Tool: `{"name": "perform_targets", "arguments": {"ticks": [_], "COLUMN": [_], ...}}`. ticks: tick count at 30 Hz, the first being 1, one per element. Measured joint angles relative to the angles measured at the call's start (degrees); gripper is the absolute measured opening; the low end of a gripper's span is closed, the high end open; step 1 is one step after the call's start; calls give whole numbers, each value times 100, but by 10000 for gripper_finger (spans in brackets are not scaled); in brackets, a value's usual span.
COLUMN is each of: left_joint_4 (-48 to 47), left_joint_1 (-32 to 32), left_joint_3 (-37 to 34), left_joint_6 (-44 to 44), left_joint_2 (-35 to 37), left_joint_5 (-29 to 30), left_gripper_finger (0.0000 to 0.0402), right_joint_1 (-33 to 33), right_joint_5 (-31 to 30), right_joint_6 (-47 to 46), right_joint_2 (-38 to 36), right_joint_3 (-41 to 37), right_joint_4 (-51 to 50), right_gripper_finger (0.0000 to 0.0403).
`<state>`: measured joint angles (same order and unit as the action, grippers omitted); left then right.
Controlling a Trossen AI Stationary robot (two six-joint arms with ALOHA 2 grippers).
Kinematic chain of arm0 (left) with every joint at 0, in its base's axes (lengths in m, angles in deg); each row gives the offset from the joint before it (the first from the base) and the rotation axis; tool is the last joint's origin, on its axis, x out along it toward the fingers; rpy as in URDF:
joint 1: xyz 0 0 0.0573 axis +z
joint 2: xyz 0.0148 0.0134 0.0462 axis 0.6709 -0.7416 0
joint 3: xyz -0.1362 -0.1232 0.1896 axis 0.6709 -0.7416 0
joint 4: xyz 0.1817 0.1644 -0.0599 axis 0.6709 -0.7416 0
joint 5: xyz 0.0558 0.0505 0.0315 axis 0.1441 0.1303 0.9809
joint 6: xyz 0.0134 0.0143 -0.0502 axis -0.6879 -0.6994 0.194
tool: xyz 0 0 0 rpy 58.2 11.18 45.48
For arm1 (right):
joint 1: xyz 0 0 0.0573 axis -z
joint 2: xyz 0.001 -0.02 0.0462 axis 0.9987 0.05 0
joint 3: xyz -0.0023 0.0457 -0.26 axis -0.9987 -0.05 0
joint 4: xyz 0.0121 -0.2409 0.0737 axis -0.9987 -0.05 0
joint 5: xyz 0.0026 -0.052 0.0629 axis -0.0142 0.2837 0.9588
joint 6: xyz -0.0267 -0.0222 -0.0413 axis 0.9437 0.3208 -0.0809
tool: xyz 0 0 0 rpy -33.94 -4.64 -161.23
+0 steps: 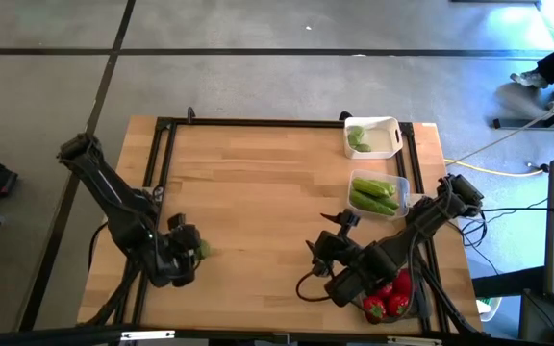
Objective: Sort produce into baskets
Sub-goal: Put the lime into the white bin
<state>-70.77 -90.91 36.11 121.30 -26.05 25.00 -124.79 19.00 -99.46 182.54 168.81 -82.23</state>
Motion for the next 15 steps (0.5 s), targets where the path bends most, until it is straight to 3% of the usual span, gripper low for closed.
{"name": "perform_targets", "arguments": {"ticks": [7,15], "left_joint_4": [1135,2691], "left_joint_1": [311,703], "left_joint_3": [-2,-2], "left_joint_6": [-913,-1876], "left_joint_2": [449,629], "left_joint_5": [415,411], "left_gripper_finger": [190,190], "right_joint_1": [149,171], "right_joint_5": [281,258], "right_joint_6": [683,3165], "right_joint_2": [0,0], "right_joint_3": [0,0], "right_joint_4": [604,2412], "right_gripper_finger": [379,379]}}
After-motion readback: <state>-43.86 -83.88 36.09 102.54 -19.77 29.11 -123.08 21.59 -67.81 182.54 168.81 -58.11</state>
